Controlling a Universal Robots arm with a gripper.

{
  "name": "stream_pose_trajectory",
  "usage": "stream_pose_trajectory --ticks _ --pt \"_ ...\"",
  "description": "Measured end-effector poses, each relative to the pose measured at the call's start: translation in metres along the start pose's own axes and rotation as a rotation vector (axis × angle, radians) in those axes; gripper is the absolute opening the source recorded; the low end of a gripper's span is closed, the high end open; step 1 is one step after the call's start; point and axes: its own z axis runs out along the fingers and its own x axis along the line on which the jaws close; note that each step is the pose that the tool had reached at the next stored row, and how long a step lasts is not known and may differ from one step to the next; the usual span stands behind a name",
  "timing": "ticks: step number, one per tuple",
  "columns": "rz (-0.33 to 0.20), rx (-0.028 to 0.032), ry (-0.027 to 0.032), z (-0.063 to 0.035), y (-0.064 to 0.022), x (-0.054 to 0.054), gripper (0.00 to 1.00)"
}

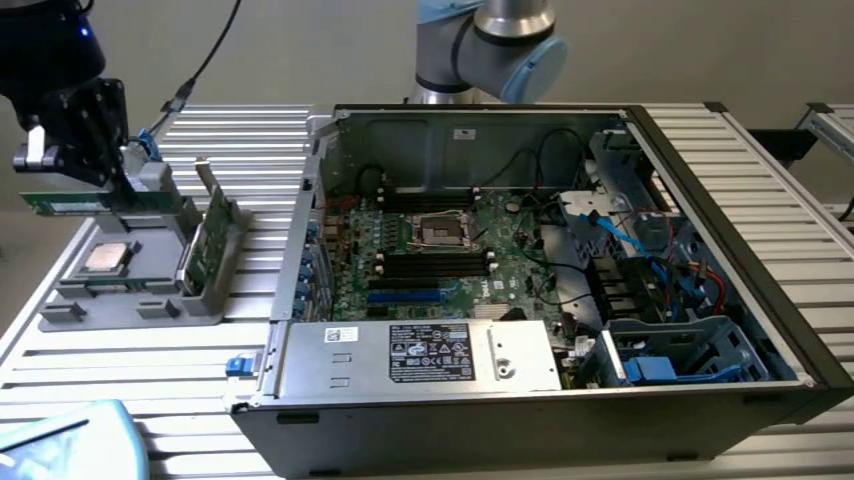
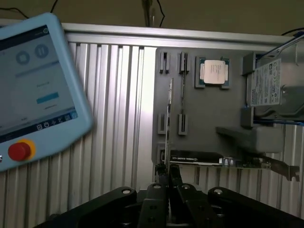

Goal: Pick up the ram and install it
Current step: 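Pick up the ram and move it above insertion slot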

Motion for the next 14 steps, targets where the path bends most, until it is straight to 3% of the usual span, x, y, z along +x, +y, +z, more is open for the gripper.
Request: stream_pose_trajectory --ticks 4,7,14 --pt "0.0 -0.0024 -0.0042 -0.0178 -0.0151 0.001 0.13" --pt "-0.001 -0.0075 -0.0094 -0.0269 -0.0223 0.002 0.13" --pt "-0.001 -0.0399 -0.0223 -0.0375 -0.0315 0.006 0.13"
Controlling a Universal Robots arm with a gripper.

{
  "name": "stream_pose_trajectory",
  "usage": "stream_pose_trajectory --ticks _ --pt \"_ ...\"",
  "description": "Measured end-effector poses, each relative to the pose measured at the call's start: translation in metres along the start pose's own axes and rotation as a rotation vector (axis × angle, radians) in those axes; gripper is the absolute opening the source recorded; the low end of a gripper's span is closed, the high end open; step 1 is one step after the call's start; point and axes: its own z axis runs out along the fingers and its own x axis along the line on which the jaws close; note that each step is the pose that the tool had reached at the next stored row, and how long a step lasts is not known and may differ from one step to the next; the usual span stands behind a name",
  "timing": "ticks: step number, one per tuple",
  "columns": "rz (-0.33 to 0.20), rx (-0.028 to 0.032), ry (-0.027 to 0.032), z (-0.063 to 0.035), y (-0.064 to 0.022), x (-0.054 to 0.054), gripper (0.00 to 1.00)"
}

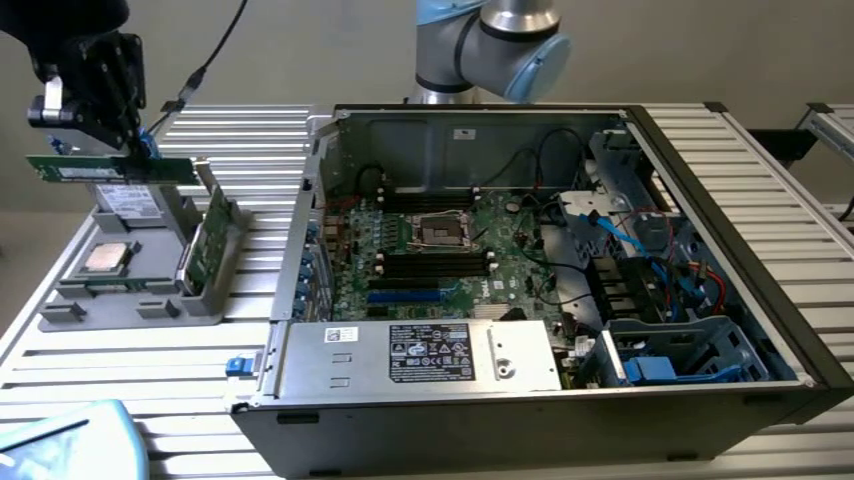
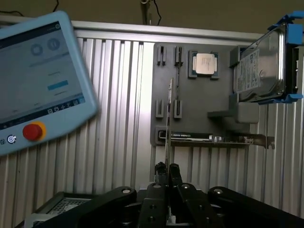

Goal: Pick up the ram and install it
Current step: 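Pick up the ram and move it above insertion slot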

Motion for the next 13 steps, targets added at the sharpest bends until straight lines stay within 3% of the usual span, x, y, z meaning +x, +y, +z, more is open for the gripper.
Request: stream_pose_trajectory --ticks 3,9,13 --pt "0.0 -0.0117 -0.004 -0.0048 -0.0046 0.002 0.13" --pt "-0.008 -0.0124 -0.0136 -0.0137 -0.023 0.004 0.13" --pt "-0.011 -0.0123 -0.0167 -0.0156 -0.0389 0.006 0.13"
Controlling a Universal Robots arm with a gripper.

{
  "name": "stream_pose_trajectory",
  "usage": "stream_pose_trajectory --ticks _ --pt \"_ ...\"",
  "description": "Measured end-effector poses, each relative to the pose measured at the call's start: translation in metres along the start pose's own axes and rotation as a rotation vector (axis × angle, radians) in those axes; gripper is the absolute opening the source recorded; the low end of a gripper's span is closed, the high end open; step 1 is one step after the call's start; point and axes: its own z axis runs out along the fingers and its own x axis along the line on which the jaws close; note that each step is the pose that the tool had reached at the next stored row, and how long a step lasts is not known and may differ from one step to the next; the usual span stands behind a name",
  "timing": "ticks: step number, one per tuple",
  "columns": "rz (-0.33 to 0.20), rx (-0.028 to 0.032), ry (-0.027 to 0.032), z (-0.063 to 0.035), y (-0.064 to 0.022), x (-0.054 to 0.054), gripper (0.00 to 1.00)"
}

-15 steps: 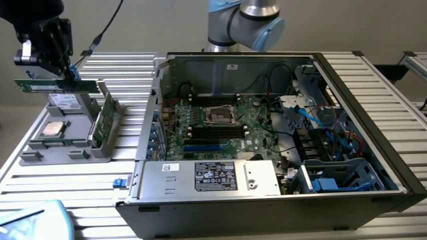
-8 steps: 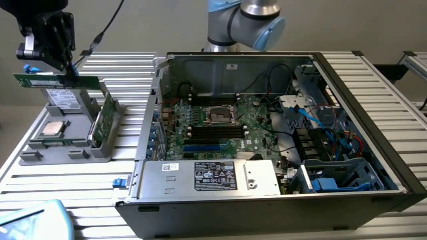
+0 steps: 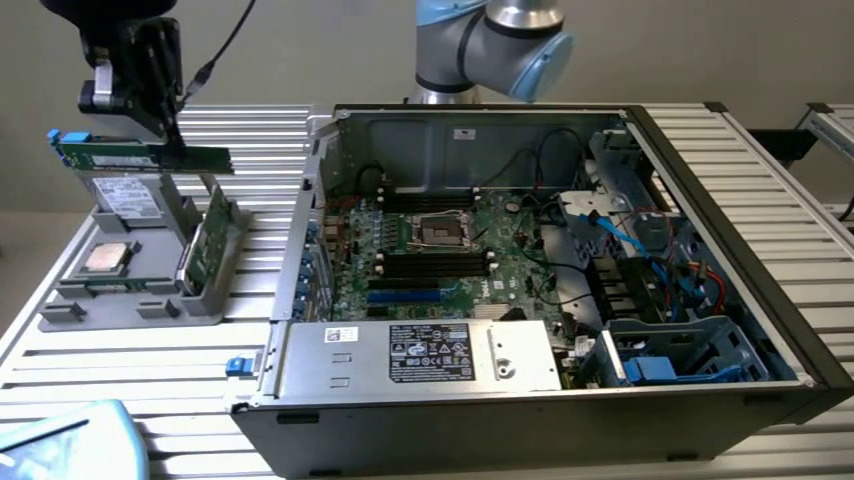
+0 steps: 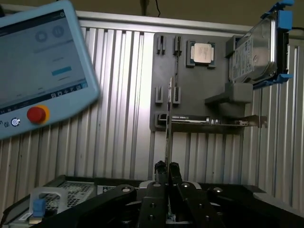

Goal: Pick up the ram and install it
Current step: 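Pick up the ram and move it above insertion slot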

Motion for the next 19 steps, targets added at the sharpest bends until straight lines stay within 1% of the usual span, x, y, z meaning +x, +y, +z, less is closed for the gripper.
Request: stream_pose_trajectory --ticks 3,12,16,18,19 --pt "-0.001 0.0001 -0.0024 -0.0014 -0.0111 0.002 0.13" --pt "-0.004 0.0013 -0.024 -0.0065 -0.0496 0.014 0.13" --pt "-0.006 0.002 -0.0359 -0.0089 -0.0675 0.018 0.13" --pt "-0.007 0.0024 -0.0431 -0.0101 -0.0767 0.02 0.13" --pt "-0.007 0.0026 -0.0476 -0.0109 -0.0826 0.02 0.13"
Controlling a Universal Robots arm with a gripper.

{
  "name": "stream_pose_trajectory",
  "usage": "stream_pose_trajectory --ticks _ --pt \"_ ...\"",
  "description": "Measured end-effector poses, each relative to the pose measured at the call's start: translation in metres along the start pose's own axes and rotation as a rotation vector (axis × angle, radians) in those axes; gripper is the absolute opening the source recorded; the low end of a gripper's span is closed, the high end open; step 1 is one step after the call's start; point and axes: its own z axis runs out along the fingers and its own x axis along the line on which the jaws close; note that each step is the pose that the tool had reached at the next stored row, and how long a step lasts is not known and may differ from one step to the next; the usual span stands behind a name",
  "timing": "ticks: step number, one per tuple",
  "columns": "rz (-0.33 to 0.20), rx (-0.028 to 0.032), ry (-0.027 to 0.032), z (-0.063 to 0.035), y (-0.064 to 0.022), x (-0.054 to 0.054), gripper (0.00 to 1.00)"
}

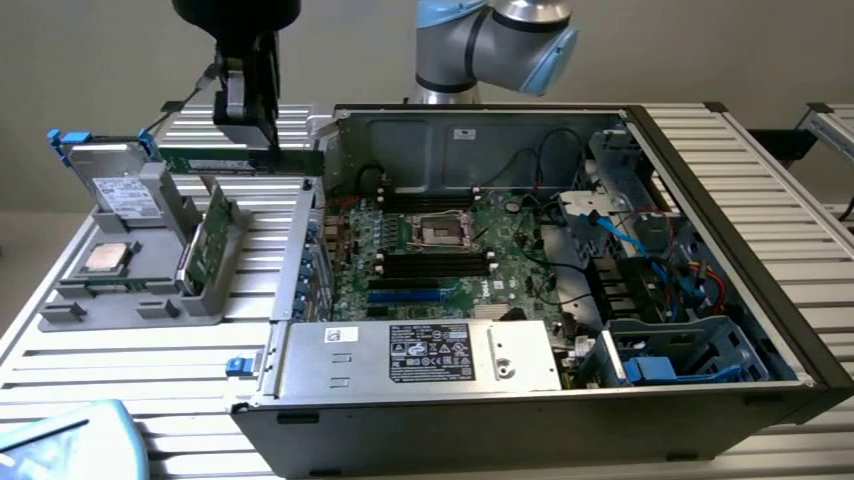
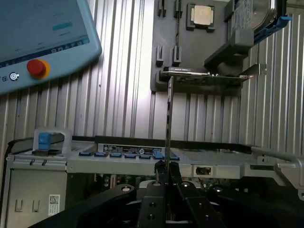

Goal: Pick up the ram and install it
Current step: 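Pick up the ram and move it above insertion slot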

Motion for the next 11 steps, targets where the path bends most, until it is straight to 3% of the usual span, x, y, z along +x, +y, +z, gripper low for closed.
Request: stream_pose_trajectory --ticks 7,11 --pt "-0.003 0.0016 -0.0268 -0.0044 -0.0313 0.003 0.13" --pt "-0.005 0.0023 -0.0388 -0.0069 -0.0491 0.005 0.13"
